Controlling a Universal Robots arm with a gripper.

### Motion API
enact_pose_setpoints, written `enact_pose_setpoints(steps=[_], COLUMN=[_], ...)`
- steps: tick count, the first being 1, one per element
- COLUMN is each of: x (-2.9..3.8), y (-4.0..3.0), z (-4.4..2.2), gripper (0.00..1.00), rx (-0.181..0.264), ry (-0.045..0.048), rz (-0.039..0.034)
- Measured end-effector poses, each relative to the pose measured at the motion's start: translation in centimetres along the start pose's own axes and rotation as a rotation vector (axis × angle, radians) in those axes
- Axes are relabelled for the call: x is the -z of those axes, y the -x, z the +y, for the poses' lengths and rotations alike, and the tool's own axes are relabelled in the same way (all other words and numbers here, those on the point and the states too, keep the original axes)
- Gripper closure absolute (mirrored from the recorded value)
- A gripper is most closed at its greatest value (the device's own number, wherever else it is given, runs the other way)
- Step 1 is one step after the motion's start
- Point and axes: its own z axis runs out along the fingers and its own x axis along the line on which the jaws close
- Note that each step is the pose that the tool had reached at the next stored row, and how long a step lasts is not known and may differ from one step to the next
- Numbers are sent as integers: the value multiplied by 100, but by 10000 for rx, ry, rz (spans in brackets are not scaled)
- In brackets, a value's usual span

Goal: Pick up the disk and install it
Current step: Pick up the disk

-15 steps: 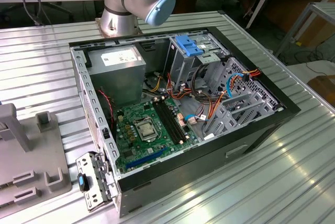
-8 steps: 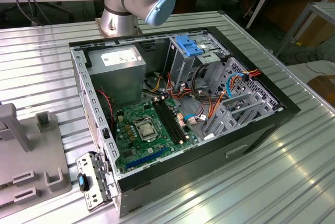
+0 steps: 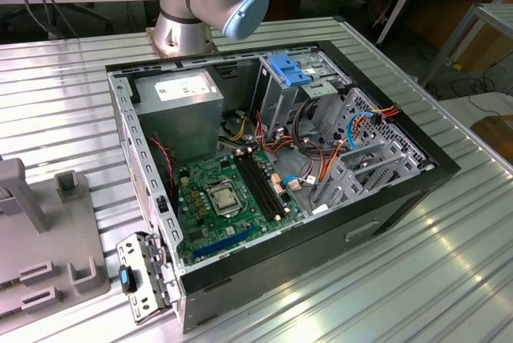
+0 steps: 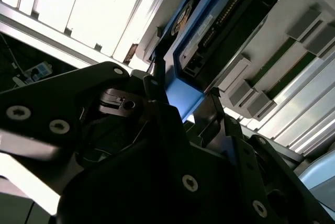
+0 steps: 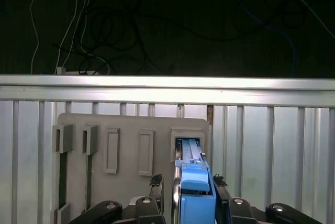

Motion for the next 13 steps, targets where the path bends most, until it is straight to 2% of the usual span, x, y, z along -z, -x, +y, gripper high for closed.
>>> enact_pose_setpoints(steps=[3, 6, 13], x=[2, 36, 37], y=[0, -2, -2], z=[0, -1, -5], gripper=[52, 52, 52], rx=[0, -1, -1], ry=[-1, -2, 1], rz=[0, -7, -6])
